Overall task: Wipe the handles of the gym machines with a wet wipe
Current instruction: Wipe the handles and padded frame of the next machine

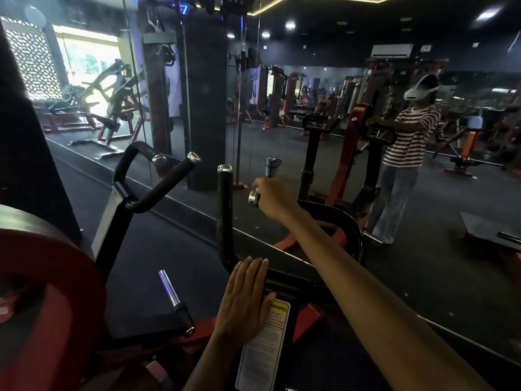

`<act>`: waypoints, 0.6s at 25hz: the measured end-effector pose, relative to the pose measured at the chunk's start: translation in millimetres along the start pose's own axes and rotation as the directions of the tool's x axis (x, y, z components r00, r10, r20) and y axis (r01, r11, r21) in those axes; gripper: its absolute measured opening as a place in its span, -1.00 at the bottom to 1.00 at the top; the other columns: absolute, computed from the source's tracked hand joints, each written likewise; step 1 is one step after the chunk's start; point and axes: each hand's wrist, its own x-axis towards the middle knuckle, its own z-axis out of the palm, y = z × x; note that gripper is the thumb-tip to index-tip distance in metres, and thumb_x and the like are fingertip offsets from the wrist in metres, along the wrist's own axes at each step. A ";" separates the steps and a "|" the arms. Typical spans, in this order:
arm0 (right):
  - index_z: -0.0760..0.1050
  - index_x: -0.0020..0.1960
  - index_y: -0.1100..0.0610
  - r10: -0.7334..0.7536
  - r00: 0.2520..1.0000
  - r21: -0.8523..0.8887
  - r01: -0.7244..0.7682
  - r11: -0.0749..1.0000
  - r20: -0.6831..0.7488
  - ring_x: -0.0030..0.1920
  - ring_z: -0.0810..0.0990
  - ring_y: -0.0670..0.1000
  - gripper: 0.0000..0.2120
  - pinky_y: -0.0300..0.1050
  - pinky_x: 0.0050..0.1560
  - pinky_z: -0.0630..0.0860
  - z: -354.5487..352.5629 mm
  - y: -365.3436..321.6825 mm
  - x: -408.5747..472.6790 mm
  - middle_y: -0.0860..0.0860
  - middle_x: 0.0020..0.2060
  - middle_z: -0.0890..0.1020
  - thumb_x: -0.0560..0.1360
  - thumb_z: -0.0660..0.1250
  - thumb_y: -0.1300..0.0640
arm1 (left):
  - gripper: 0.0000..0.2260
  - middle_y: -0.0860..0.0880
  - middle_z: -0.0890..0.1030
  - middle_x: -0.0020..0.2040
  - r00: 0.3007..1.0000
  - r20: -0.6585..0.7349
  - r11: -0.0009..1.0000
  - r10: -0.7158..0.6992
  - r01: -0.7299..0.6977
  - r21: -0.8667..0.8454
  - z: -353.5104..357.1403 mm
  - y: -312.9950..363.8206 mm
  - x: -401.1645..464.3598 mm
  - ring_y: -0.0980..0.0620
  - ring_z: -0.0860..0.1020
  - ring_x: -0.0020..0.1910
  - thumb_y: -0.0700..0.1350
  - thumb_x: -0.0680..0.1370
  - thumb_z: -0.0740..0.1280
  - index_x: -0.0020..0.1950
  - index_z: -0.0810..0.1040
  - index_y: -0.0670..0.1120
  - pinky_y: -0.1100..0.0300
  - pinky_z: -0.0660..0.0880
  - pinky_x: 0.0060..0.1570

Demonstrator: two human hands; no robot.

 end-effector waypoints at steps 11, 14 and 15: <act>0.55 0.21 0.15 0.117 0.947 0.064 -0.142 0.988 0.299 0.11 0.52 0.05 -0.68 -0.15 0.02 0.39 -75.3 67.8 -25.9 0.11 0.14 0.57 0.56 0.14 0.34 | -0.51 -0.13 0.37 0.38 1.000 -0.019 0.999 0.011 -0.012 -0.035 -0.4 -0.6 0.3 -0.12 0.31 0.40 0.11 0.66 -0.05 0.43 0.28 -0.19 0.04 0.10 0.47; 0.56 0.19 0.12 0.184 0.943 0.068 -0.211 0.975 0.277 0.09 0.54 0.01 -0.73 -0.15 0.02 0.39 -85.1 91.6 -42.5 0.08 0.13 0.59 0.57 0.20 0.29 | -0.50 -0.12 0.35 0.38 0.999 -0.045 0.999 0.013 -0.015 -0.046 -1.4 -1.1 1.5 -0.12 0.31 0.39 0.11 0.65 -0.06 0.43 0.28 -0.19 0.03 0.10 0.46; 0.56 0.18 0.12 0.213 0.938 0.064 -0.239 0.969 0.275 0.07 0.54 0.01 -0.73 -0.16 0.01 0.40 -88.7 101.2 -51.3 0.07 0.12 0.59 0.57 0.20 0.30 | -0.50 -0.12 0.35 0.37 0.999 -0.050 0.999 0.014 -0.017 -0.050 -0.9 -0.4 1.3 -0.12 0.31 0.39 0.11 0.65 -0.05 0.43 0.28 -0.19 0.03 0.10 0.46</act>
